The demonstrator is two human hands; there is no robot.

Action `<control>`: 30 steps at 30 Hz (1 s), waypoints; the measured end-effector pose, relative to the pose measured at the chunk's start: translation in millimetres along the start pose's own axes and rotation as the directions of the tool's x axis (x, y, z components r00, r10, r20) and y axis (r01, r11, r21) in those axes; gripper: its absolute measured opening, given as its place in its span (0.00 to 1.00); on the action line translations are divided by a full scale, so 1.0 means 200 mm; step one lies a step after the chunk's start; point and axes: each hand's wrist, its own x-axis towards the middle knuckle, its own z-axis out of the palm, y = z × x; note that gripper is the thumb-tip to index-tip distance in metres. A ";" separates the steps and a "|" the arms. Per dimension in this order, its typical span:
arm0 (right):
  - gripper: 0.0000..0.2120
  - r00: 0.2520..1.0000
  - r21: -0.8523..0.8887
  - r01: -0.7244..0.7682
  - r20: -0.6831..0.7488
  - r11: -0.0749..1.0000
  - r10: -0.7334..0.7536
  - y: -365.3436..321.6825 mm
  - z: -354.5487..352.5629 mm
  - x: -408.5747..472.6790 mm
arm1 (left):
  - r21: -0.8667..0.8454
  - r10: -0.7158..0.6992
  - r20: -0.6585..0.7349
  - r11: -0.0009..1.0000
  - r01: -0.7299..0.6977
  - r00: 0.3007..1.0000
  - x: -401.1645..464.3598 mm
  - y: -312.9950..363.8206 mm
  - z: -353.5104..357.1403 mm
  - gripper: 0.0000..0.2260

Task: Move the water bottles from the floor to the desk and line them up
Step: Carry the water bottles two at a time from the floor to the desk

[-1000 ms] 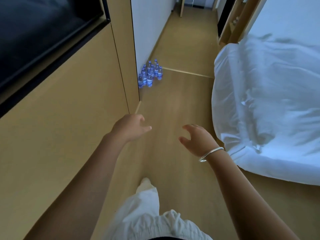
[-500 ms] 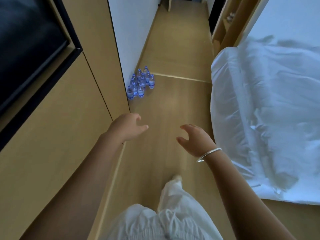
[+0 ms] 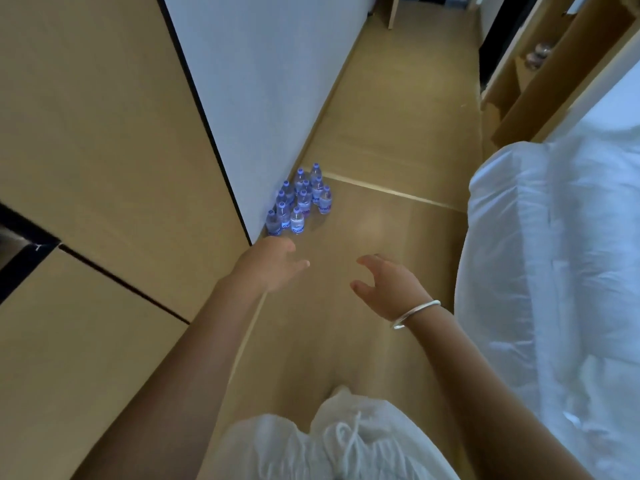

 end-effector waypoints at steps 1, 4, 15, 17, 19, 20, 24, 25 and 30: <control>0.23 1.000 -0.004 0.013 0.015 1.000 -0.013 0.02 -0.04 0.10 | -0.010 -0.018 -0.001 1.000 0.018 1.000 0.09 0.03 -0.01 0.24; 0.22 0.997 0.010 0.030 0.071 1.000 -0.030 0.07 -0.12 0.37 | 0.002 -0.083 0.015 0.997 0.083 0.996 0.32 0.06 -0.04 0.24; 0.24 0.973 0.050 0.013 0.230 0.999 -0.024 0.11 -0.21 1.45 | 0.032 -0.198 0.105 0.980 0.196 0.975 1.35 -0.05 -0.23 0.23; 0.23 0.961 0.040 0.033 0.272 0.999 -0.043 0.10 -0.24 1.67 | 0.028 -0.205 0.131 0.979 0.203 0.970 1.57 -0.07 -0.27 0.23; 0.22 0.950 0.039 0.063 0.303 0.997 -0.072 0.08 -0.27 1.88 | 0.022 -0.201 0.153 0.980 0.200 0.968 1.78 -0.07 -0.32 0.22; 0.22 0.946 0.047 0.065 0.315 0.997 -0.076 0.07 -0.29 1.98 | 0.012 -0.202 0.157 0.979 0.203 0.967 1.87 -0.07 -0.34 0.21; 0.20 0.931 0.072 0.045 0.358 0.996 -0.068 0.09 -0.29 2.30 | -0.061 -0.242 0.183 0.965 0.257 0.953 2.19 -0.07 -0.34 0.17; 0.20 0.928 0.079 0.036 0.366 0.996 -0.063 0.11 -0.28 2.38 | -0.084 -0.251 0.189 0.959 0.270 0.949 2.25 -0.08 -0.32 0.17; 0.17 0.915 0.121 -0.028 0.403 0.992 -0.023 0.23 -0.14 2.70 | -0.231 -0.392 0.217 0.869 0.437 0.894 2.54 -0.19 -0.12 0.18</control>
